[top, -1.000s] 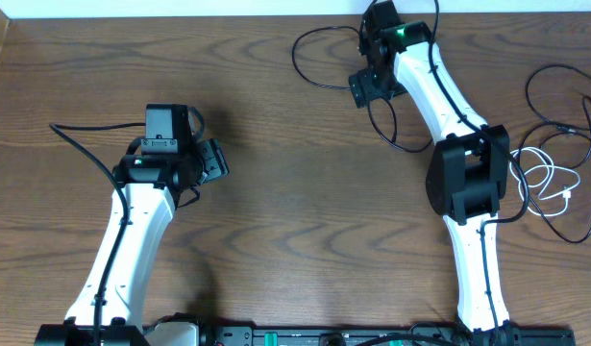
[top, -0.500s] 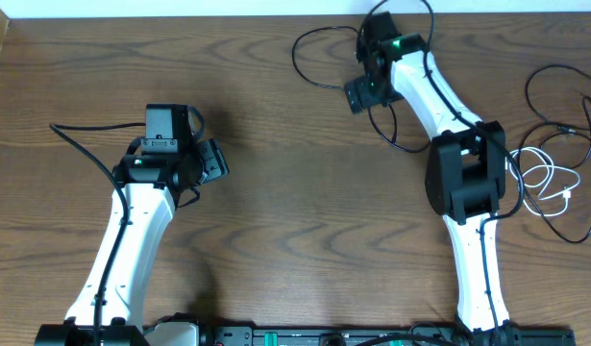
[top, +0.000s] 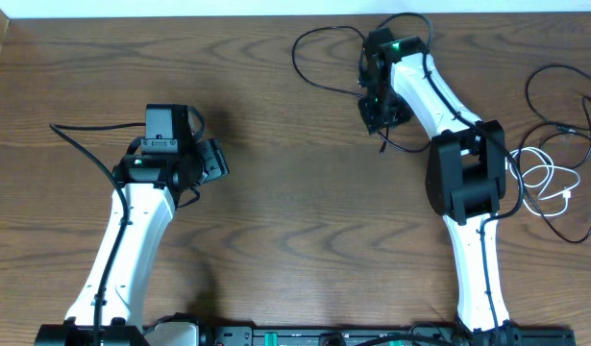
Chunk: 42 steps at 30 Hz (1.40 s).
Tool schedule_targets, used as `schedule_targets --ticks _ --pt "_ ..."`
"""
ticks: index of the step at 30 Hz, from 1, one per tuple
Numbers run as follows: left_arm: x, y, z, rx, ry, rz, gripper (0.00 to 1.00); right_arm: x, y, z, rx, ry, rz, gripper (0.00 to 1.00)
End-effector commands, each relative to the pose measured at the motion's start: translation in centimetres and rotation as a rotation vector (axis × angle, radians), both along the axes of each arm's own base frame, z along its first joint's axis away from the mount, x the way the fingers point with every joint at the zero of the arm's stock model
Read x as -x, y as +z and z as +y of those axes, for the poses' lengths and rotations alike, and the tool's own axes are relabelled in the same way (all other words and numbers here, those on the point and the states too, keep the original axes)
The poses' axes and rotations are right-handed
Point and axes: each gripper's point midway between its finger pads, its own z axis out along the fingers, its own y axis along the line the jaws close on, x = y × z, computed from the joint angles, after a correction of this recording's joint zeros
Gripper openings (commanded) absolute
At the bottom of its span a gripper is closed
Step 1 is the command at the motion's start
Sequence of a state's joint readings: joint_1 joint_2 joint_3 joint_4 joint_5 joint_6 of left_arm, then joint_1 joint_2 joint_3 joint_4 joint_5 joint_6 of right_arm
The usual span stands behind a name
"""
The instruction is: Untangle cables
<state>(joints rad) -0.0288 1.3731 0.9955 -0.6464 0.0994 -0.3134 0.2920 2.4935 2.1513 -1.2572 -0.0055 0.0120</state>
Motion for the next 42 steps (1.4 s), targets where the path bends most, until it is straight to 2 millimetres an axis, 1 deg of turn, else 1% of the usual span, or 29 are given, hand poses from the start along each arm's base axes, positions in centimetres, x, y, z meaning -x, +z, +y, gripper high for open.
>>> schedule_targets --ticks 1,2,4,8,11,14,15,16,19,20,21,22,23,26,28,31,39,42 --pt "-0.5 0.7 0.2 -0.007 0.001 -0.018 0.70 1.7 -0.8 0.3 -0.008 -0.047 0.074 0.28" --pt "-0.5 0.7 0.2 -0.007 0.001 -0.018 0.70 1.9 -0.8 0.2 -0.006 -0.054 0.082 0.20" --pt "-0.5 0.7 0.2 -0.007 0.001 -0.018 0.70 2.1 -0.8 0.6 -0.030 -0.055 0.093 0.13" --pt "-0.4 0.6 0.2 -0.007 0.001 -0.014 0.70 2.0 -0.8 1.0 -0.049 -0.090 0.094 0.01" --pt "-0.4 0.6 0.2 -0.007 0.001 -0.014 0.70 2.0 -0.6 1.1 -0.053 -0.109 0.095 0.01" --pt "-0.4 0.6 0.2 -0.007 0.001 -0.014 0.70 1.9 0.9 1.8 -0.098 -0.109 0.081 0.01" --pt "-0.4 0.6 0.2 -0.007 0.001 -0.015 0.70 1.5 2.7 2.3 -0.136 -0.107 0.044 0.01" --pt "-0.4 0.6 0.2 -0.007 0.001 -0.015 0.70 1.4 3.5 2.5 -0.149 -0.107 0.030 0.01" --pt "-0.4 0.6 0.2 -0.007 0.001 -0.015 0.70 0.8 6.8 2.7 -0.184 -0.119 -0.042 0.01" --pt "-0.4 0.6 0.2 -0.007 0.001 -0.015 0.70 0.5 8.5 2.7 -0.198 -0.123 -0.080 0.01" --pt "-0.4 0.6 0.2 -0.007 0.001 -0.015 0.70 0.5 9.7 2.7 -0.207 -0.121 -0.104 0.01" --pt "-0.4 0.6 0.2 -0.007 0.001 -0.014 0.70 0.4 11.5 2.7 -0.221 -0.119 -0.143 0.01" --pt "-0.4 0.6 0.2 -0.007 0.001 -0.014 0.70 0.4 12.6 2.6 -0.230 -0.118 -0.166 0.01" --pt "-0.4 0.6 0.2 -0.007 0.001 -0.014 0.70 0.6 15.0 2.6 -0.247 -0.113 -0.212 0.01" --pt "-0.4 0.6 0.2 -0.007 0.001 -0.014 0.70 0.8 16.0 2.5 -0.253 -0.117 -0.228 0.01" --pt "-0.4 0.6 0.2 -0.007 0.001 -0.014 0.70 1.1 16.3 2.5 -0.254 -0.132 -0.224 0.01" --pt "-0.4 0.6 0.2 -0.007 0.001 -0.014 0.70 1.5 16.2 2.3 -0.248 -0.136 -0.206 0.01" --pt "-0.4 0.6 0.2 -0.007 0.001 -0.014 0.70 1.7 16.5 1.8 -0.246 -0.145 -0.204 0.01"
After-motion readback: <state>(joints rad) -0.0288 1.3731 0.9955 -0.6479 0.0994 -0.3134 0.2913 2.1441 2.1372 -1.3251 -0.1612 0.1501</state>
